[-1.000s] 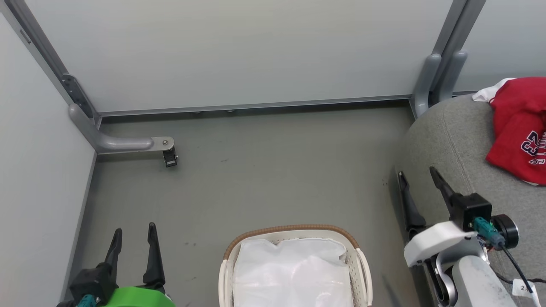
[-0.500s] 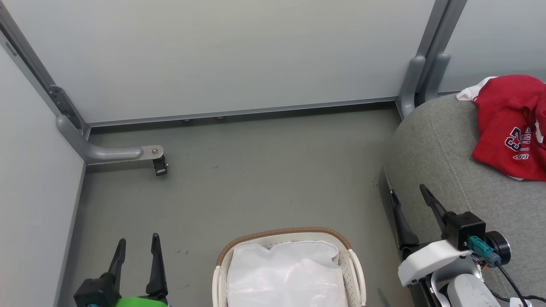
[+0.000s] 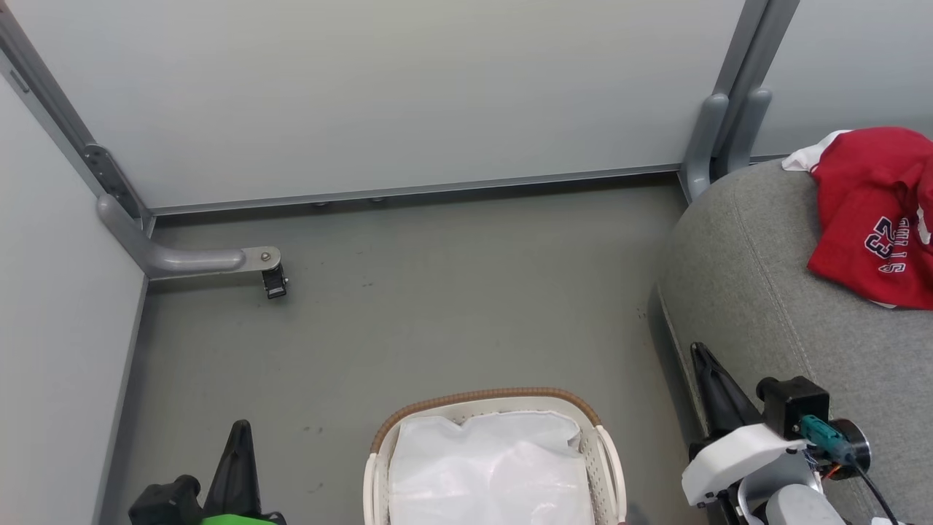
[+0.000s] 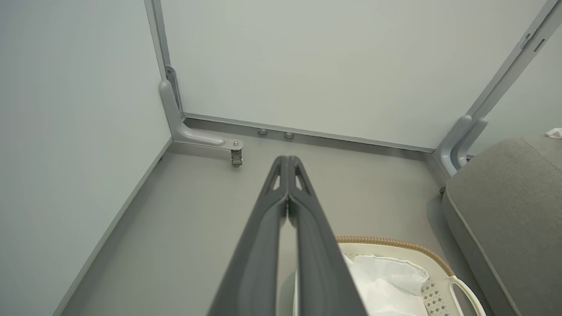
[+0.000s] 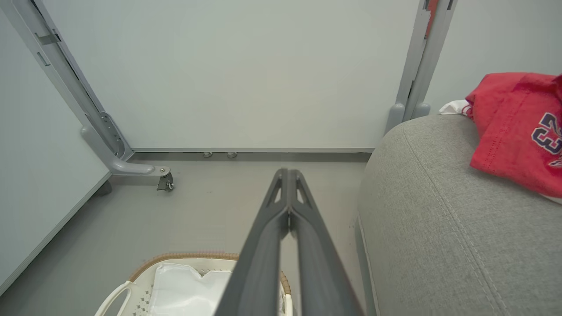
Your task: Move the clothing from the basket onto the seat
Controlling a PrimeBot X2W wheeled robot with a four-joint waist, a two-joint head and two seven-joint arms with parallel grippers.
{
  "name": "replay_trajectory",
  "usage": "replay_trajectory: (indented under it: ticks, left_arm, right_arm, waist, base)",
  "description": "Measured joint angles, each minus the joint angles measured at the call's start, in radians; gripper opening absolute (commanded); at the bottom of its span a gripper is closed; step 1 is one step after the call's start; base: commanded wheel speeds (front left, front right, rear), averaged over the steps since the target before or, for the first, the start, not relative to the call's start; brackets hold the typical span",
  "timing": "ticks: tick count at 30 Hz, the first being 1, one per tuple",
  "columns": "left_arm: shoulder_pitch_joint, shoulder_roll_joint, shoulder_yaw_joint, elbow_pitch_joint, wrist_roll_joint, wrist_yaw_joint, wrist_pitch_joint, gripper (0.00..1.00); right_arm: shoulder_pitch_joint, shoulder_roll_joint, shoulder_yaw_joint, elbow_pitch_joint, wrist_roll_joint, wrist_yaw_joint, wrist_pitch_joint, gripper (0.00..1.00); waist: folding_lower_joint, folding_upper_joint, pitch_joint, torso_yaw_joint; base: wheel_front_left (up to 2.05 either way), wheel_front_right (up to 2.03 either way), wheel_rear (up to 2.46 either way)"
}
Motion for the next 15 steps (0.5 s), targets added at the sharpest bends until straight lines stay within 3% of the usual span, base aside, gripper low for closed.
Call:
replay_trajectory:
  ticks: [5, 15]
  left_arm:
    - [-0.002, -0.001, 0.014, 0.000, -0.085, 0.000, 0.029, 0.00]
    - [-0.023, -0.003, 0.035, -0.013, -0.254, 0.000, 0.072, 0.00]
  right_arm:
    - [-0.001, 0.000, -0.016, 0.001, 0.100, 0.000, 0.028, 0.00]
    - [-0.003, 0.000, -0.036, -0.003, 0.285, 0.000, 0.070, 0.00]
  waist:
    - [0.0000, 0.0012, -0.002, -0.003]
    - [0.0000, 0.0000, 0.001, -0.008]
  base:
    - [0.00, 0.00, 0.00]
    - [0.00, 0.00, 0.00]
